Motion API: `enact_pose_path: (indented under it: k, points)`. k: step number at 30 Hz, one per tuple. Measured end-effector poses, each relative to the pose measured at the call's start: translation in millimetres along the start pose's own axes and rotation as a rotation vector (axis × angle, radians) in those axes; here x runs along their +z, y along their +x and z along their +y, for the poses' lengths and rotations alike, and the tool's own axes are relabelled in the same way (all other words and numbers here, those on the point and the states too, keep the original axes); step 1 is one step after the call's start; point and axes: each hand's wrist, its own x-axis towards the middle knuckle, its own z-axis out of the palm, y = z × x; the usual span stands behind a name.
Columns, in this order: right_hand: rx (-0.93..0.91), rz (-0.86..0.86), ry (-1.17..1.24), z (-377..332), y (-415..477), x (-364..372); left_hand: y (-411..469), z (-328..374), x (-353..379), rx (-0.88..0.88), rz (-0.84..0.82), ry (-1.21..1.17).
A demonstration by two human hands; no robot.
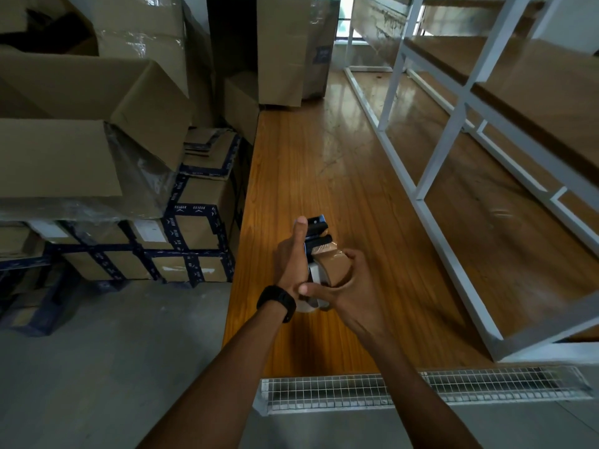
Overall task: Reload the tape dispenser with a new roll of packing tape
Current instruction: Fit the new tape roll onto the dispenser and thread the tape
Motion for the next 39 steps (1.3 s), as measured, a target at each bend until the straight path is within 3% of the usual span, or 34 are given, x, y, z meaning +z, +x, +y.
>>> enact_pose_path:
  k: [5,10,13,18,32,35,39]
  points:
    - [-0.034,0.082,-0.11,-1,7,-7,11,3,0,-0.025,-0.133,0.072]
    - [-0.091,0.163,-0.226,-4,13,-18,15,15,-4,0.487,-0.008,0.313]
    - [-0.115,0.168,-0.301,-5,12,-19,18,22,-2,0.621,0.042,0.521]
    - [-0.142,0.17,-0.371,4,13,-23,18,26,5,0.648,0.122,0.683]
    - [-0.065,0.279,-0.497,36,18,-18,9,26,21,0.508,0.053,0.766]
    - [-0.023,0.249,-0.338,30,21,-30,9,29,17,0.495,0.075,0.726]
    - [0.334,0.103,0.373,25,18,-42,12,36,13,0.371,0.1,0.597]
